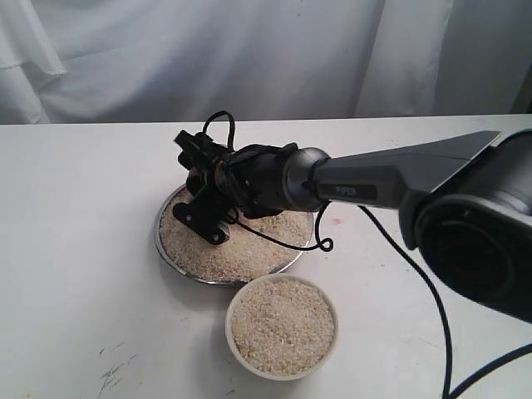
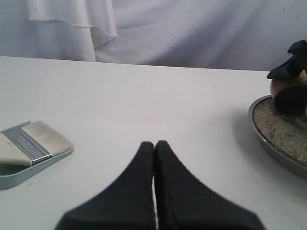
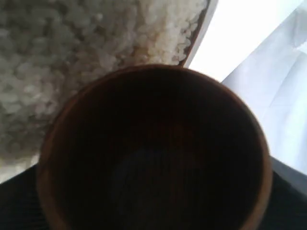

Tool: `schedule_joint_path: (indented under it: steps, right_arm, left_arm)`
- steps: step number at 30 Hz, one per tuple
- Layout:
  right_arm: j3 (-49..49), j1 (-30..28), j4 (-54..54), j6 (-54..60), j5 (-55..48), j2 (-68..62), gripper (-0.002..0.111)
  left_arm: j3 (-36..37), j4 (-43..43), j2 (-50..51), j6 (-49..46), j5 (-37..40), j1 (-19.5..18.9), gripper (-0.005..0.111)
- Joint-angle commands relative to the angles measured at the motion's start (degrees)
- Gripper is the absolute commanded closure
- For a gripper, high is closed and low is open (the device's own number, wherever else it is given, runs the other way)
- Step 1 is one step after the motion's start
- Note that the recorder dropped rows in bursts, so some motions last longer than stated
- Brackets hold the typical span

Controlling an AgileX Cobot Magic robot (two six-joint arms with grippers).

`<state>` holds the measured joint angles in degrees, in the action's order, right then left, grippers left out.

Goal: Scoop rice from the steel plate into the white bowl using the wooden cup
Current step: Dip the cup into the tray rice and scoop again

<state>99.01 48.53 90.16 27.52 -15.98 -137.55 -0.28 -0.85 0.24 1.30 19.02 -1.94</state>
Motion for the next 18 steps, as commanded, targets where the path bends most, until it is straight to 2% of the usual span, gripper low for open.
schedule_joint_path:
  steps: [1,11,18]
  right_arm:
    - [3.51,-0.02,8.49,-4.82,-1.89,-2.27,0.108]
    - [3.76,0.33,9.39,-4.51,0.73,-2.99,0.108]
    - [0.09,0.71,9.39,-3.58,2.55,-2.49,0.108]
  left_arm:
    - [0.28,-0.09,-0.24,0.05,-0.76,-0.11,0.107]
    - [0.28,-0.09,-0.24,0.05,-0.76,-0.11,0.107]
    - [0.28,-0.09,-0.24,0.05,-0.76,-0.11,0.107]
